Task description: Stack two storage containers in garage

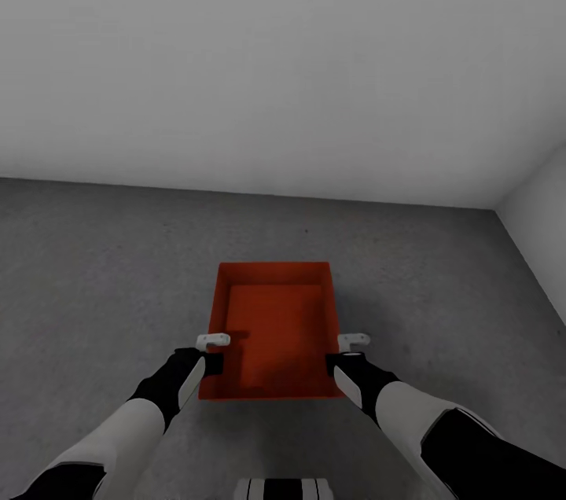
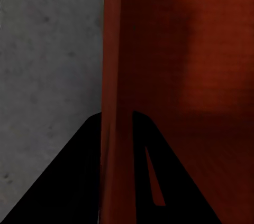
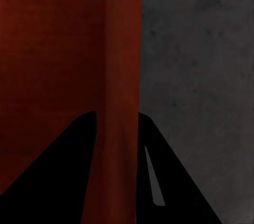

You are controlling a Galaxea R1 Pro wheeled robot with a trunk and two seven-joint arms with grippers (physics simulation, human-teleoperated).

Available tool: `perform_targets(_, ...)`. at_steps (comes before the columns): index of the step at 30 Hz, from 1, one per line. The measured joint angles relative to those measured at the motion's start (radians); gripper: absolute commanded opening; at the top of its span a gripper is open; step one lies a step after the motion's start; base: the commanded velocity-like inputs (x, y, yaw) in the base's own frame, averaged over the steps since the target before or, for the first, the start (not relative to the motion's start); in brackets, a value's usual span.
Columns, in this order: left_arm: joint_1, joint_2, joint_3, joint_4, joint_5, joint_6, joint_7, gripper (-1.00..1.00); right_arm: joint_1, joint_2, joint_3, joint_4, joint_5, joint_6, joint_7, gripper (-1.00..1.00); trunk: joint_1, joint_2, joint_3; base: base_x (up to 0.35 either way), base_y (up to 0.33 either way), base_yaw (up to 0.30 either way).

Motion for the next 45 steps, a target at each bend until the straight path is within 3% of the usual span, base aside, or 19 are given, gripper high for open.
perform_targets(45,0.0,0.001,-0.003,-0.002,0.004,-0.002,0.001,-1.0,0.0,-0.001,0.006,-0.005,-0.007,-0.001,-0.004,-1.0,0.0,0.0,0.0,0.0,0.0,-0.01)
